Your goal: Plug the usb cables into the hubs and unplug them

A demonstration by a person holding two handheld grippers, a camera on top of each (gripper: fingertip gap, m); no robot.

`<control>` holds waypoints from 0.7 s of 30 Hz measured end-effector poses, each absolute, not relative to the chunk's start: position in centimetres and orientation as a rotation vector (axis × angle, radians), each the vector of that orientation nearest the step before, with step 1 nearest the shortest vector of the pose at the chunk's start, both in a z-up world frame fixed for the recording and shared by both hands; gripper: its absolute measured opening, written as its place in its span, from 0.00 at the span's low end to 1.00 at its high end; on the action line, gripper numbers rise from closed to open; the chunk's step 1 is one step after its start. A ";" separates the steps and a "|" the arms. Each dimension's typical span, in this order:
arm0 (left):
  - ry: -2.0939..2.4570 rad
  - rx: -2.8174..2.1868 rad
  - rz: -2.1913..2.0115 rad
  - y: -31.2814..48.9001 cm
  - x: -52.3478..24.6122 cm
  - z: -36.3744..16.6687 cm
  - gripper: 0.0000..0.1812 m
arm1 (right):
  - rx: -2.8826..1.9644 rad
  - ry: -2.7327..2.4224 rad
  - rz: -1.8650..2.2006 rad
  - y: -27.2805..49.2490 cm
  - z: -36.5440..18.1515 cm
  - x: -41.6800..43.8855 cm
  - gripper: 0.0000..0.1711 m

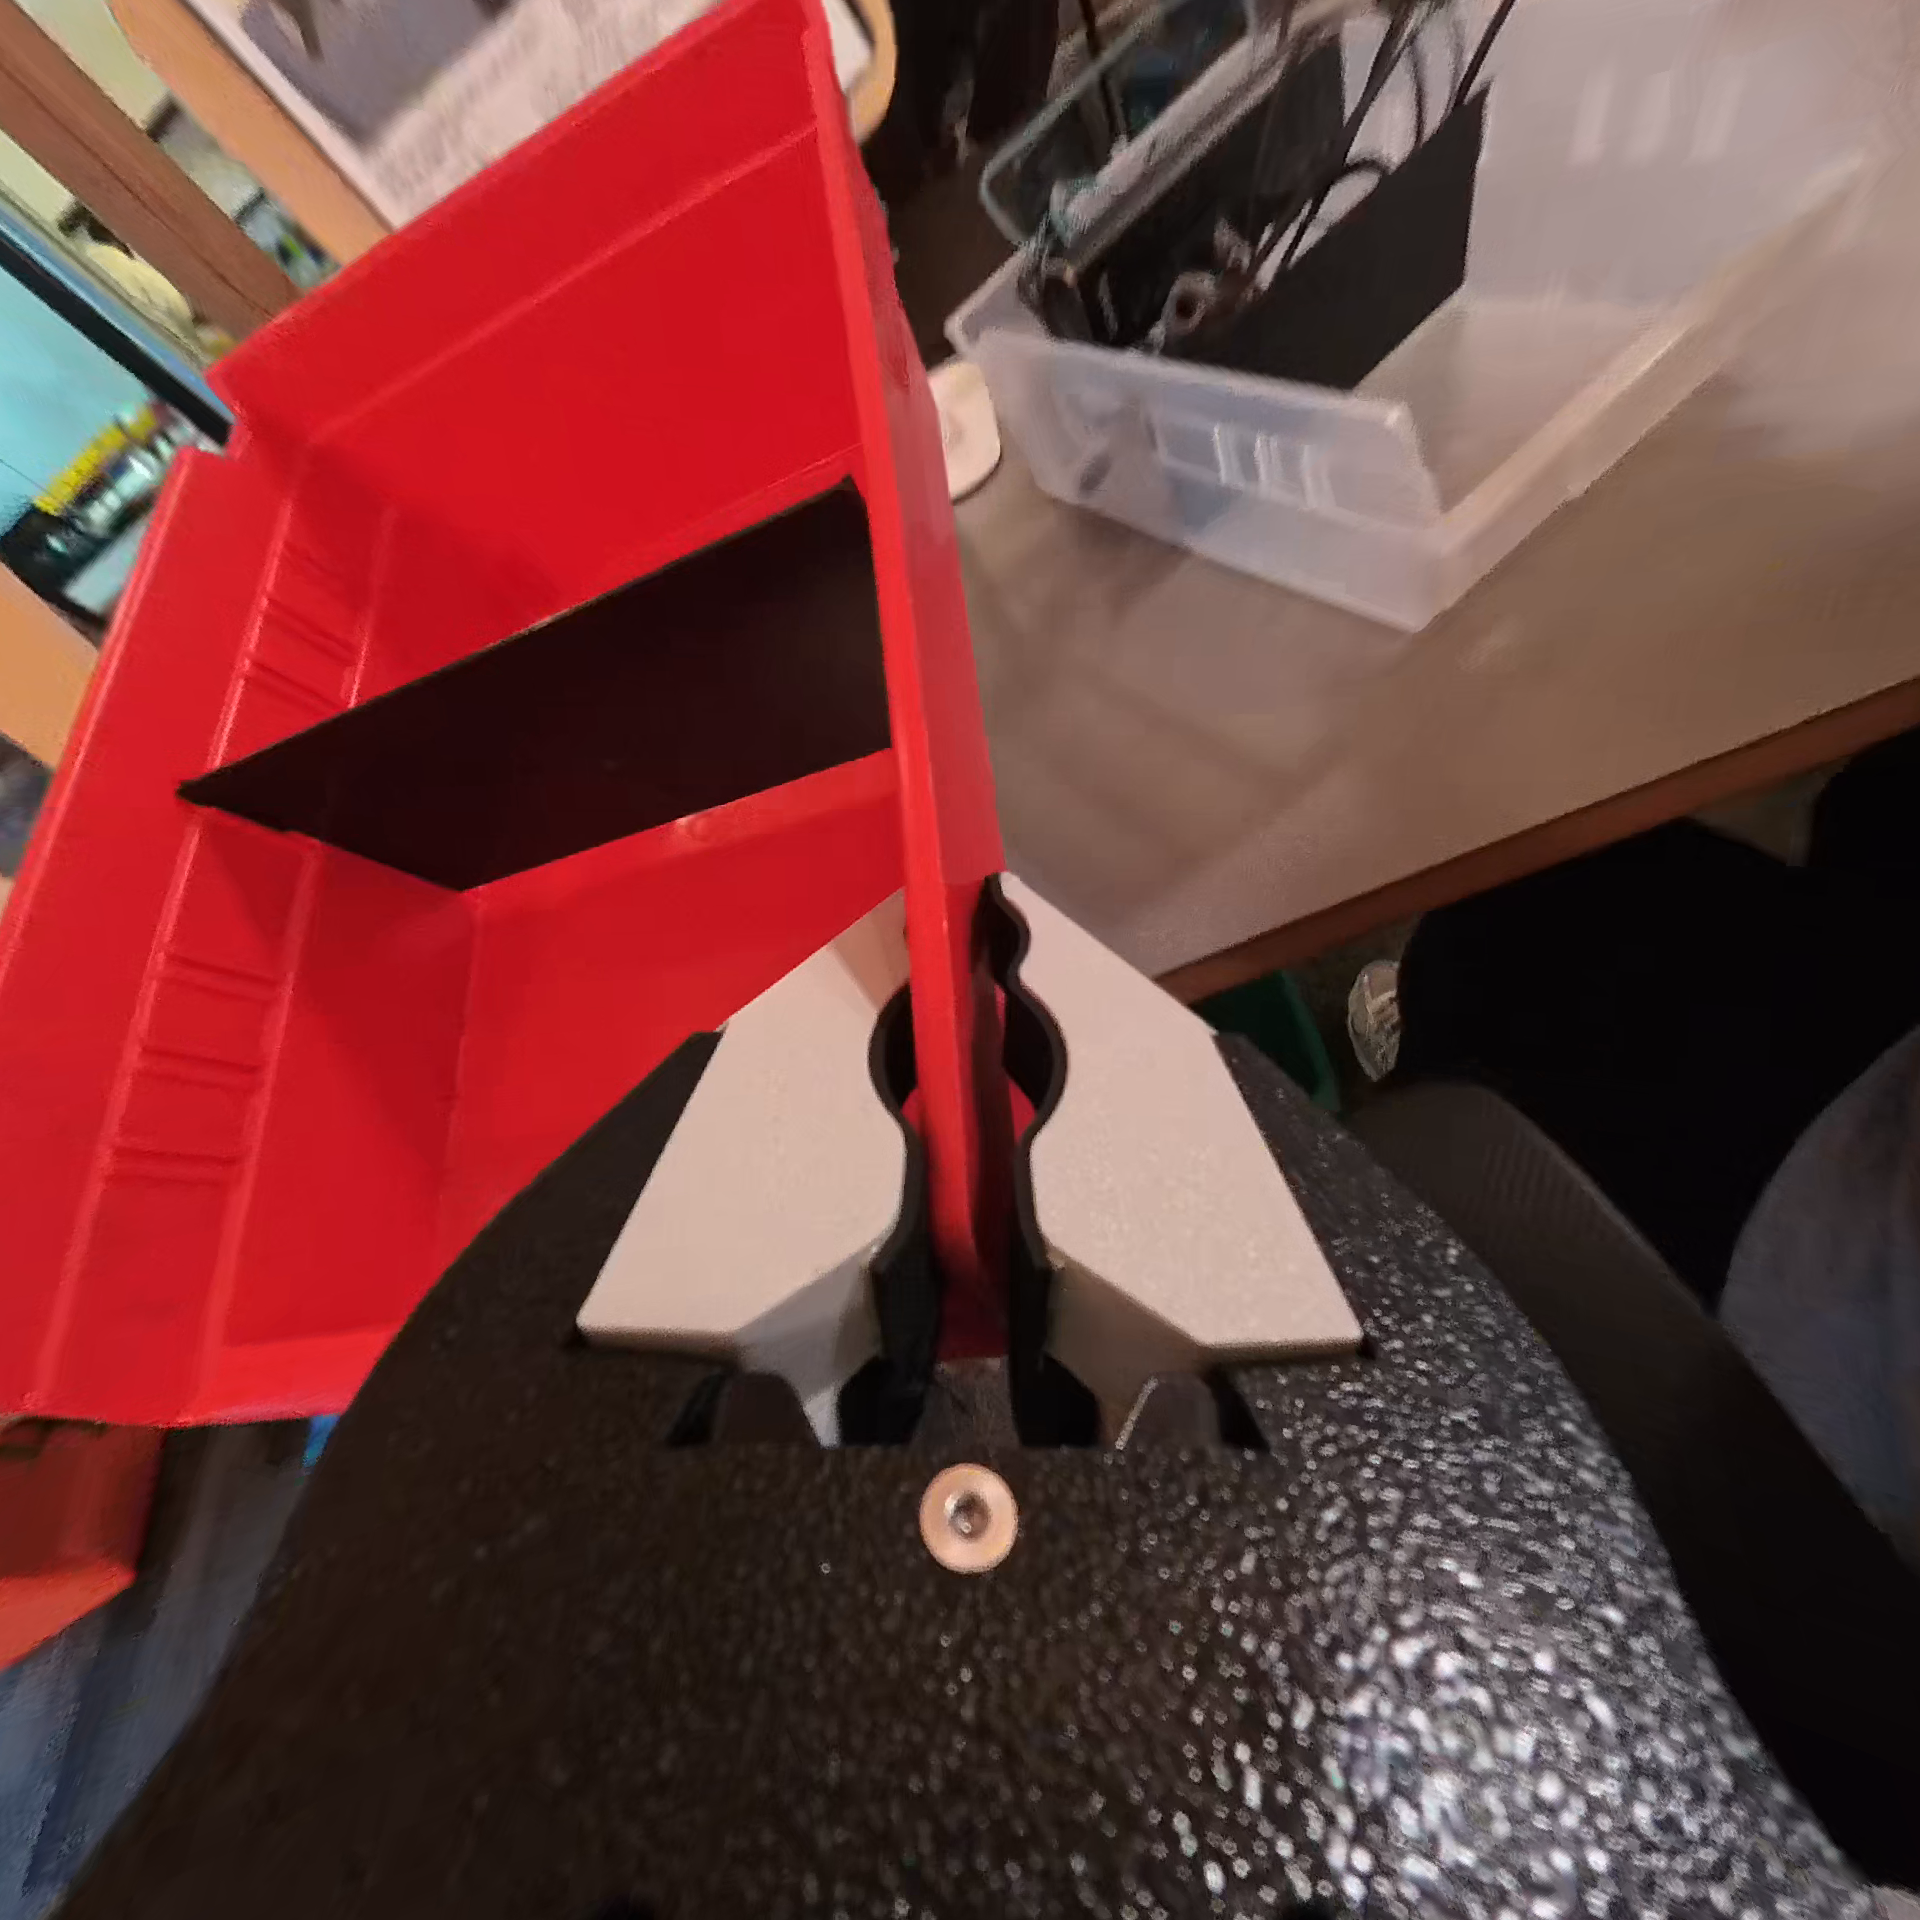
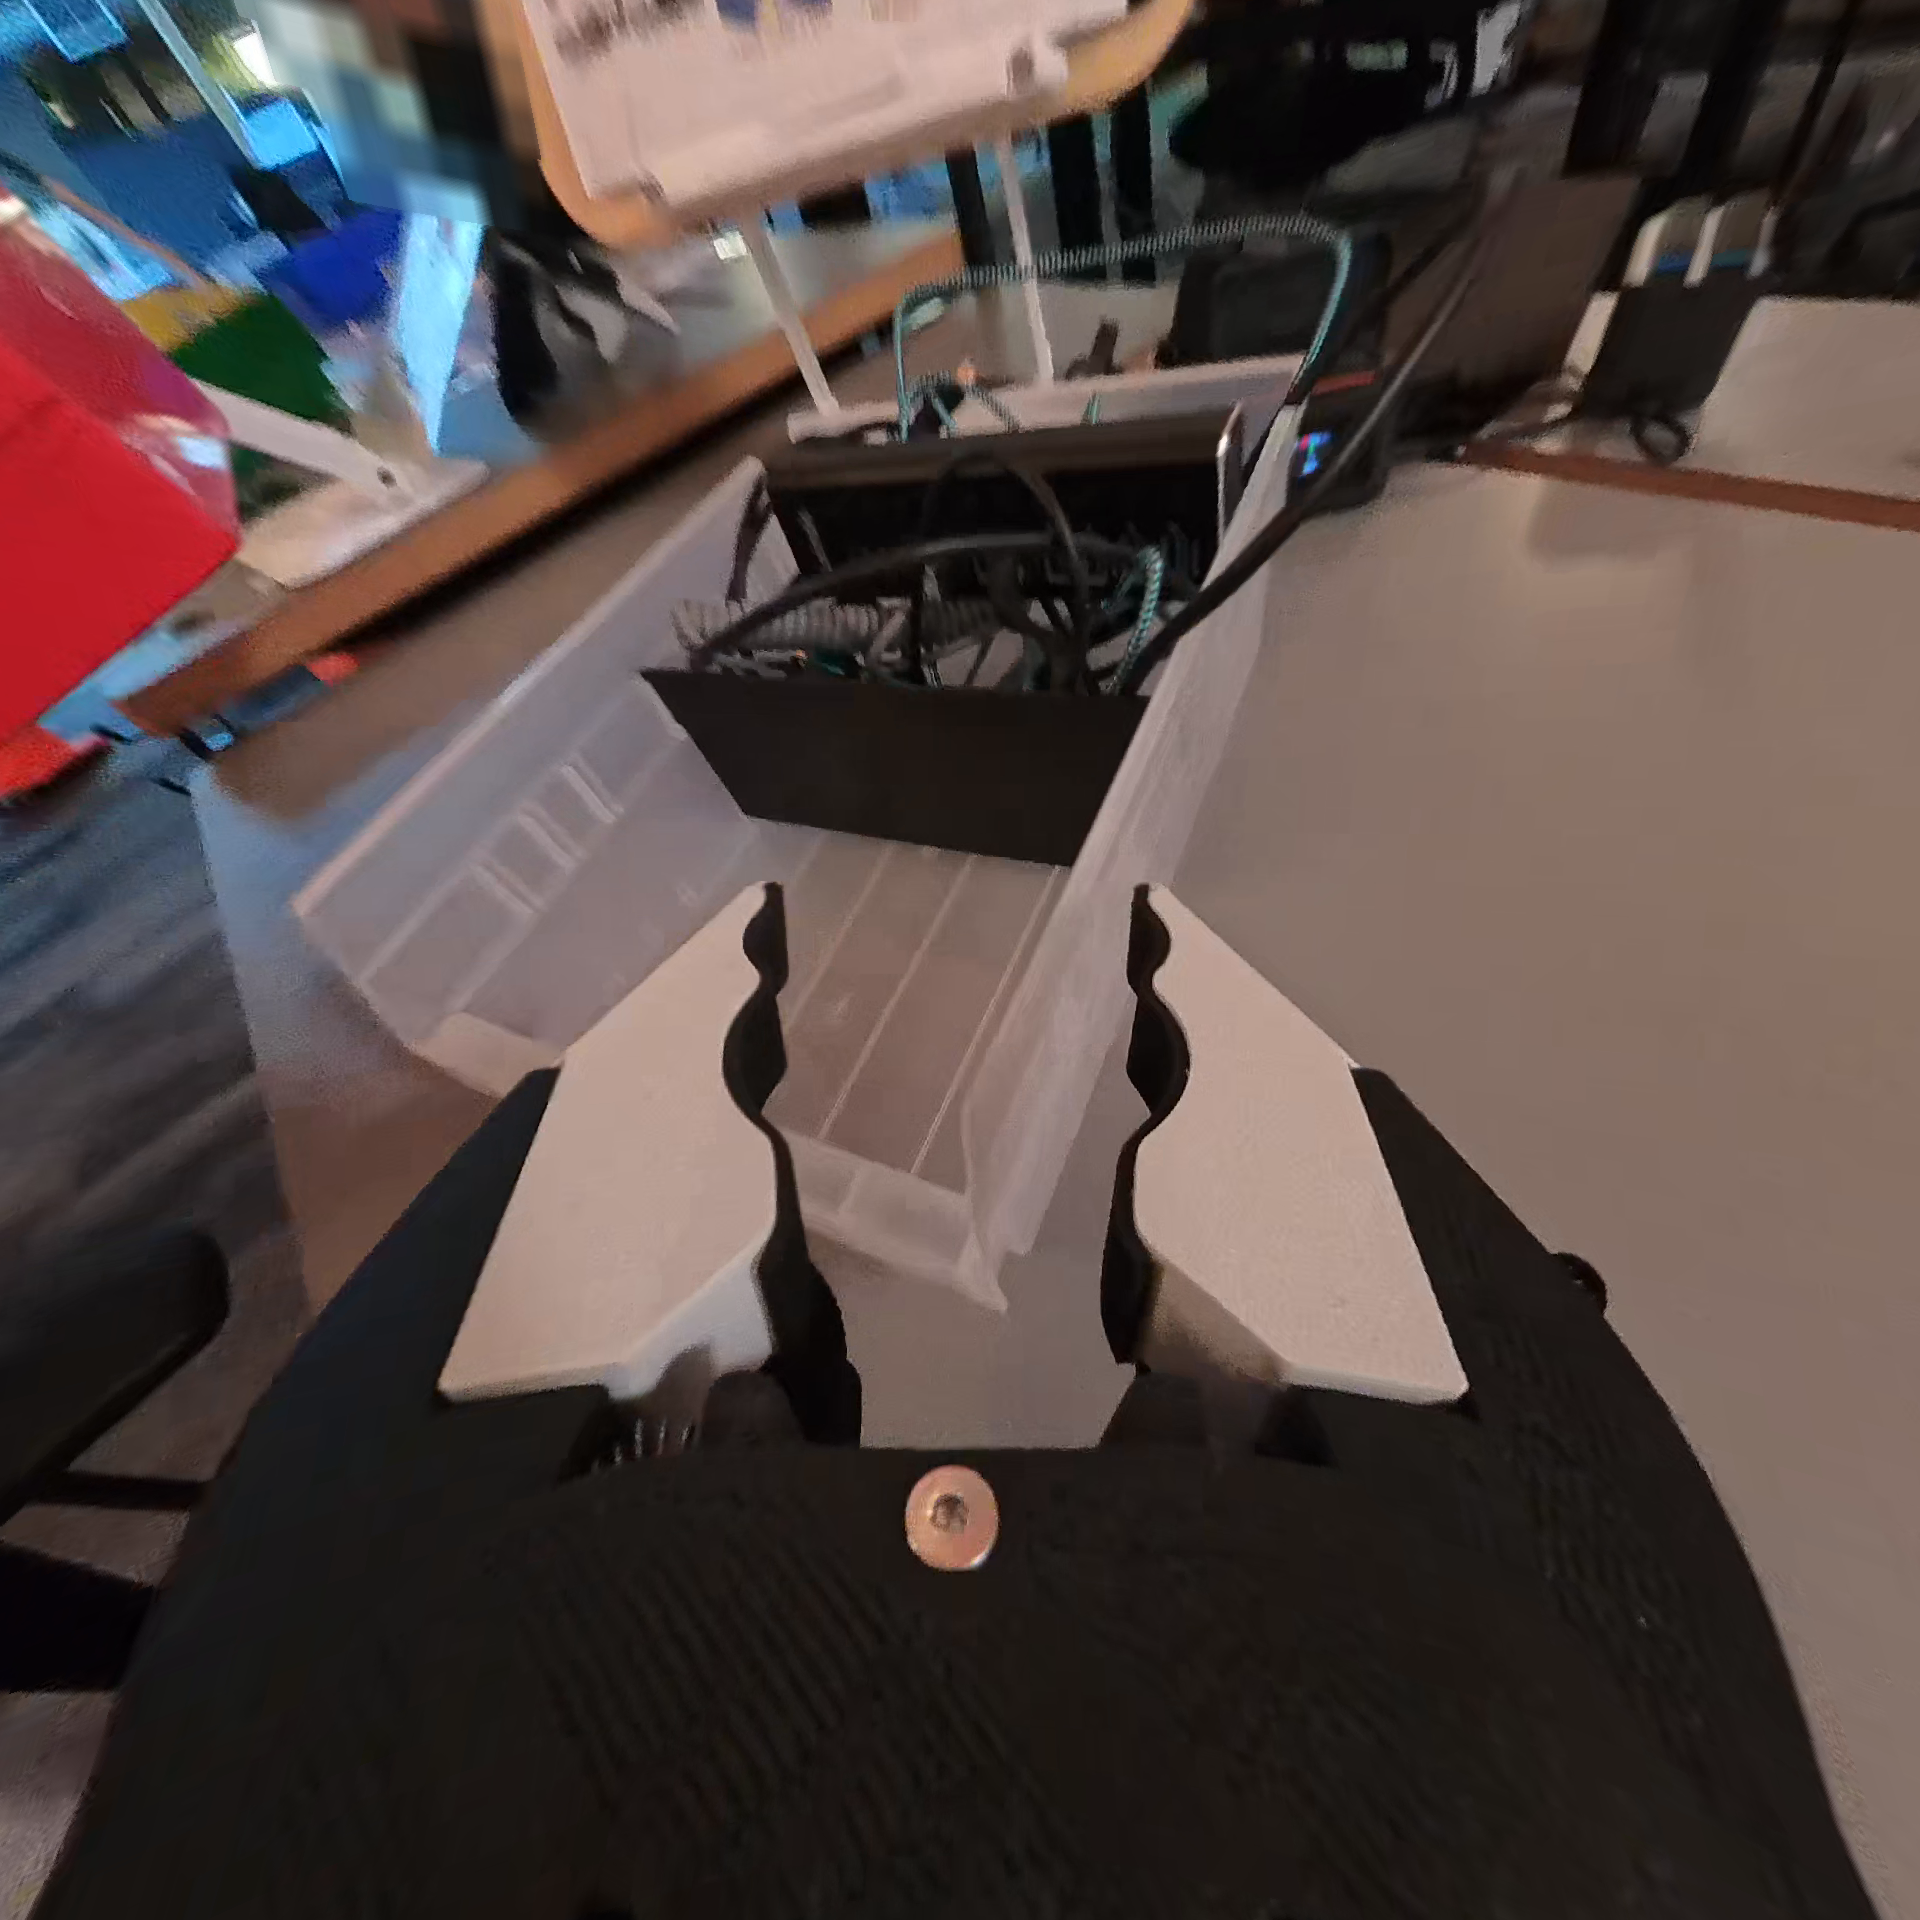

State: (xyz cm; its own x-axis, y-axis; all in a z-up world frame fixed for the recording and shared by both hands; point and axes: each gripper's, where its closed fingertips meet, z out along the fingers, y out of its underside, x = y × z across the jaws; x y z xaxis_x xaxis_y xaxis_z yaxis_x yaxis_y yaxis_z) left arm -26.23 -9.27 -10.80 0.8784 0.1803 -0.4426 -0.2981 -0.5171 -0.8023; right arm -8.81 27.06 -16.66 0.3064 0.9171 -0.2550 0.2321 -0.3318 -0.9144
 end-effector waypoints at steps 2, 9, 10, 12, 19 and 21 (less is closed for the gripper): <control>0.124 -1.974 0.567 -8.4 -24.4 -8.7 0.02 | -1.686 -0.972 1.102 27.1 -14.8 -6.3 0.38; 0.409 -1.812 0.193 0.9 -12.8 -2.3 0.02 | -1.627 -0.849 0.828 31.2 -10.4 5.1 0.35; 0.474 -1.803 0.150 2.6 -10.9 -2.1 0.02 | -1.637 -0.838 0.780 32.0 -9.9 6.8 0.35; 0.583 -1.791 0.056 6.0 -7.3 -2.0 0.02 | -1.640 -0.808 0.701 33.4 -8.7 10.2 0.34; 0.832 -1.806 -0.205 18.5 4.5 -4.5 0.02 | -1.586 -0.663 0.591 35.6 -5.5 21.5 0.32; 0.880 -1.837 -0.235 21.9 7.7 -6.2 0.02 | -1.580 -0.556 0.571 36.6 -5.2 25.2 0.31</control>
